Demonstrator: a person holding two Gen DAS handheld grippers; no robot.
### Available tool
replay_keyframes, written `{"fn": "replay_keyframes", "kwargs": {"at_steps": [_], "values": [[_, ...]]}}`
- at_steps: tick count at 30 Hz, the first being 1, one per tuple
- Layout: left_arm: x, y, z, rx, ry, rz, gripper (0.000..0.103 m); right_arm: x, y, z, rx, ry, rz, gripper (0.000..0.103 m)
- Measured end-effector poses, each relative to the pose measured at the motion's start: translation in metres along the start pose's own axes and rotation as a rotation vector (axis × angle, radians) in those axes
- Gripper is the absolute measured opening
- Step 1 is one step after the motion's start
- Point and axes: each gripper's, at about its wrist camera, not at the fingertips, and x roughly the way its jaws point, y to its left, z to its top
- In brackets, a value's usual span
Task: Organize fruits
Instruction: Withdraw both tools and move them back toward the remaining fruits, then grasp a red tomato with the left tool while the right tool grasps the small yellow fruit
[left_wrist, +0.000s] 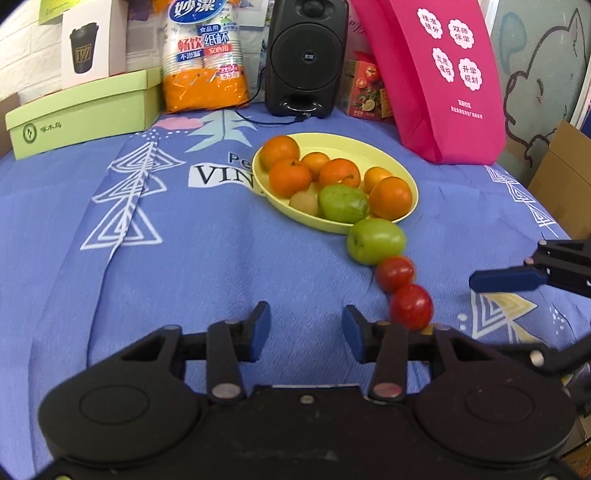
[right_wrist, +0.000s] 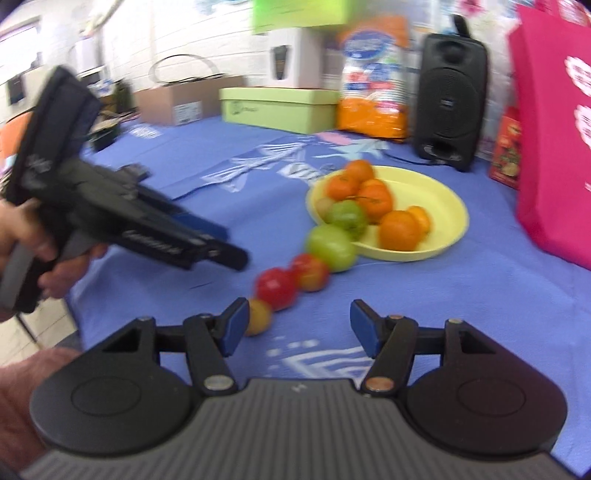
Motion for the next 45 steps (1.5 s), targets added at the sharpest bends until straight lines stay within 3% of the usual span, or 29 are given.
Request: {"fn": "replay_keyframes", "kwargs": {"at_steps": [7, 12, 20, 22, 23, 26, 32, 40, 45], "values": [[-0.008, -0.014, 0.0, 0.02, -0.026, -0.093, 0.049, 0.01, 0.023, 0.0, -0.071, 0.04, 0.025, 0.059], [-0.006, -0.028, 0.006, 0.011, -0.025, -0.202, 0.048, 0.024, 0.03, -0.004, -0.081, 0.068, 0.015, 0.05], [0.015, -0.035, 0.009, -0.034, 0.018, -0.232, 0.047, 0.03, 0.023, -0.005, -0.03, 0.054, 0.005, 0.046], [0.018, -0.032, 0.009, -0.053, 0.025, -0.232, 0.038, 0.029, 0.019, -0.005, -0.01, 0.048, 0.005, 0.036], [0.02, -0.03, 0.009, -0.055, 0.026, -0.234, 0.029, 0.028, 0.016, -0.005, 0.002, 0.046, 0.006, 0.03], [0.021, -0.025, 0.006, -0.089, 0.019, -0.253, 0.029, 0.027, 0.012, -0.005, 0.015, 0.039, 0.014, 0.027], [0.014, -0.02, 0.002, -0.06, 0.003, -0.201, 0.029, 0.022, 0.009, -0.006, 0.015, 0.039, 0.002, 0.027], [0.003, -0.015, 0.0, 0.001, -0.003, -0.113, 0.029, 0.013, -0.002, -0.01, 0.022, 0.053, -0.081, 0.027], [0.011, -0.024, -0.002, 0.032, 0.011, -0.099, 0.032, 0.016, -0.001, -0.01, 0.007, 0.06, -0.107, 0.027]]}}
